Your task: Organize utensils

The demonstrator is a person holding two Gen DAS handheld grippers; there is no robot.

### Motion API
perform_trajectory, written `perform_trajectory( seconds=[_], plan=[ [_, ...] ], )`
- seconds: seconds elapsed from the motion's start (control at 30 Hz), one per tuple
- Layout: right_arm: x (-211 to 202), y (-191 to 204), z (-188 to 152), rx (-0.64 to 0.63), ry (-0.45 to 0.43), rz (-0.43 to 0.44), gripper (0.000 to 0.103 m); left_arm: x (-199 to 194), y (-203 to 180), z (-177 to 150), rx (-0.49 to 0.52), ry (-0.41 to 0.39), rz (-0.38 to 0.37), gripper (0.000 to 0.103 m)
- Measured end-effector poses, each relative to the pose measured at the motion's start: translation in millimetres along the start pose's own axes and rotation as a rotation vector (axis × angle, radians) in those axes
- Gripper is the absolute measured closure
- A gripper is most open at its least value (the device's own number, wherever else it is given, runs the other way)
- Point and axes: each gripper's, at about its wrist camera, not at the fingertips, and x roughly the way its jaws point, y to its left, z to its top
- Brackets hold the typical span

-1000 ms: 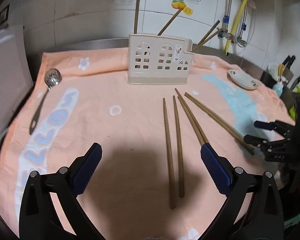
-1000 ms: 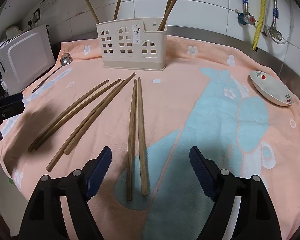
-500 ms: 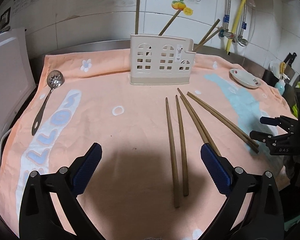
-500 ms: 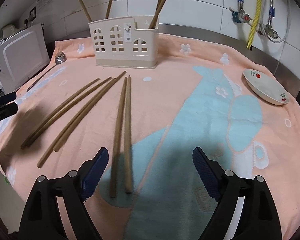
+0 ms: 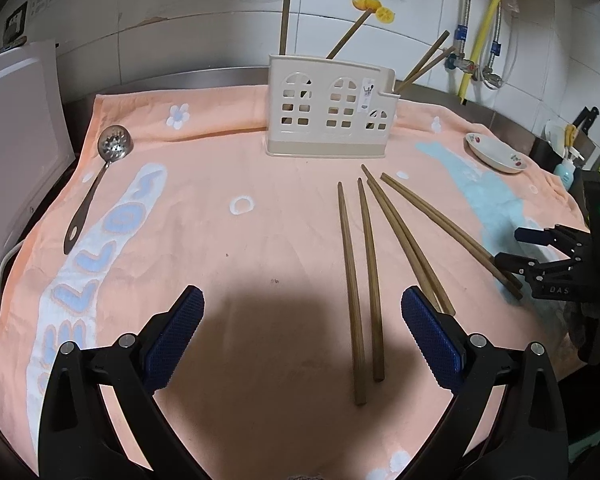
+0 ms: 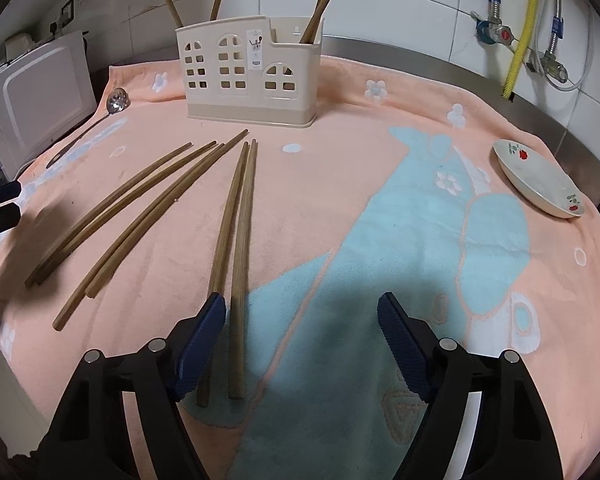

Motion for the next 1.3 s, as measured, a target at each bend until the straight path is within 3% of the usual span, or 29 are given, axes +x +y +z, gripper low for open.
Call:
perform_trajectory(
  seconds=[0.3, 0.63, 0.73, 0.8, 0.83, 0.9, 1.07, 1.17, 1.3],
  plan=[
    [7, 7, -2, -0.011, 0.008, 0.026, 0.046, 4, -6, -3, 0.007, 0.017, -0.013, 0.005],
    [4, 21, -4, -0.053, -0.011, 0.019, 0.084, 8, -12, -6, -0.015, 0.032, -0.070, 0.006],
    [2, 22, -7, -0.053, -0.013, 0.009, 0.089, 10, -17, -9, -0.019, 0.042, -0.090, 0.008],
    [1, 19, -8, -0.042, -0.014, 0.011, 0.089, 13, -20, -11, -0.017, 0.053, -0.110, 0.023],
    [1, 18, -9, -0.037, -0.012, 0.013, 0.089, 15, -21, -11, -0.021, 0.060, -0.124, 0.026],
    [0, 16, -10, -0.030, -0.011, 0.015, 0.089, 20, -21, -12, -0.040, 0.078, -0.158, 0.045],
    [-1, 16, -11, -0.021, -0.014, 0.015, 0.089, 33, -20, -13, -0.074, 0.107, -0.169, 0.071],
    [-1, 15, -11, -0.014, -0.015, 0.017, 0.089, 38, -18, -12, -0.084, 0.111, -0.156, 0.081],
    [0, 16, -11, -0.012, -0.016, 0.014, 0.089, 43, -15, -13, -0.085, 0.131, -0.136, 0.084]
  ],
)
